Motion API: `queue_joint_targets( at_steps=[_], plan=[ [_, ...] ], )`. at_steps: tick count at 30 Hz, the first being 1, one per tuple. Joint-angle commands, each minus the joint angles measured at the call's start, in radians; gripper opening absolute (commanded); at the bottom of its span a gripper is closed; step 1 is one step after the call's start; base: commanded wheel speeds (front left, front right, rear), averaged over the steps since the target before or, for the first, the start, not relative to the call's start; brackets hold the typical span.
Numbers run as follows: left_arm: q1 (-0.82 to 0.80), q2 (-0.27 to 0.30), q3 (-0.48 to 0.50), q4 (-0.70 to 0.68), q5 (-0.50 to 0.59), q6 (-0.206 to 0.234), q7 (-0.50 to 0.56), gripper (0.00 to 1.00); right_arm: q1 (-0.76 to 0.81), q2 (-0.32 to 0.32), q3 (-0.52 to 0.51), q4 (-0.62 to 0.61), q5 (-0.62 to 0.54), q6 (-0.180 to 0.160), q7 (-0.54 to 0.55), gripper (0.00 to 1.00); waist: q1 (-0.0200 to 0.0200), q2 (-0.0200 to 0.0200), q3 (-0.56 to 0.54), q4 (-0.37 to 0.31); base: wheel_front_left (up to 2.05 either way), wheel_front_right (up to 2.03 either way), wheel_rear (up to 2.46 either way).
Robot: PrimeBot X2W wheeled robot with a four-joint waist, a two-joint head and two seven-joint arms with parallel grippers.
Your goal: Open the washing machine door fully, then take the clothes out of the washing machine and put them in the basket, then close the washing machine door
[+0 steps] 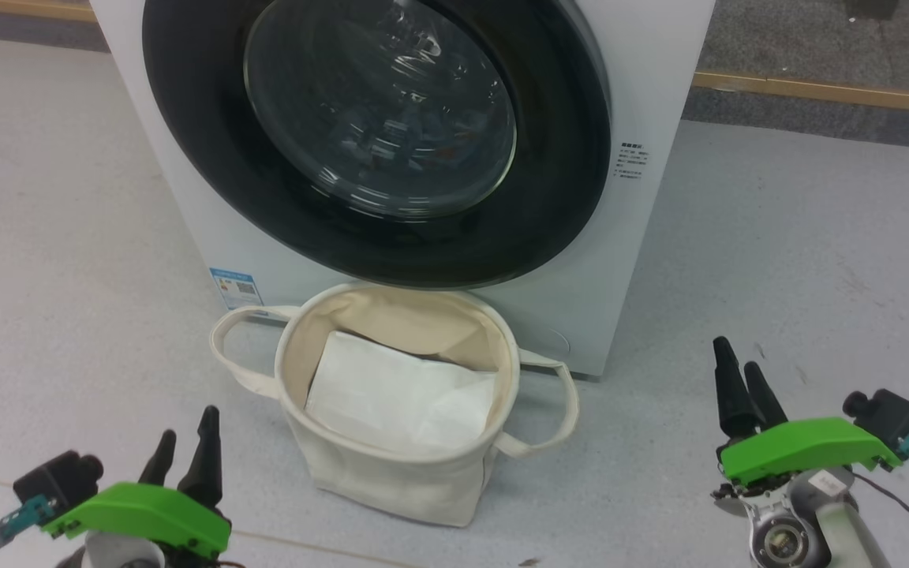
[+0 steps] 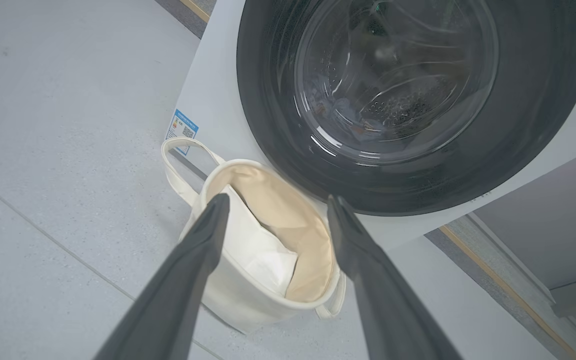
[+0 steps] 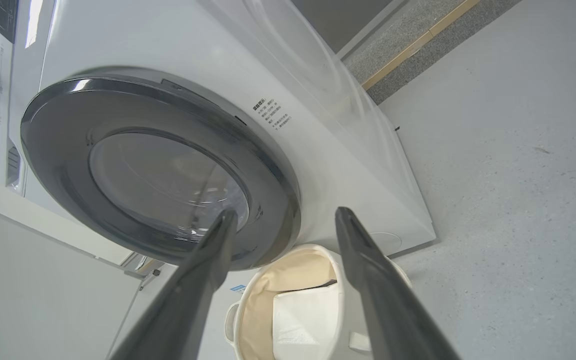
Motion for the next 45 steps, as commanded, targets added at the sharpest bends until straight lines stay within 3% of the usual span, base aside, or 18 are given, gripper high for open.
queue_joint_targets(
  at_steps=[1, 45],
  plan=[
    [-0.070, 0.043, 0.007, -0.035, 0.048, 0.017, -0.014, 1.00, -0.066, -0.007, 0.018, -0.039, -0.057, 0.000, -0.019, 1.00, 0.0000, 0.0000, -0.003, 0.000, 0.00, 0.00, 0.00],
    [-0.168, 0.160, -0.093, -0.040, 0.389, 0.138, -0.134, 1.00, -0.135, -0.011, 0.102, -0.050, -0.600, 0.000, -0.145, 1.00, 0.0000, 0.0000, -0.035, -0.004, 0.00, 0.00, 0.00]
  ],
)
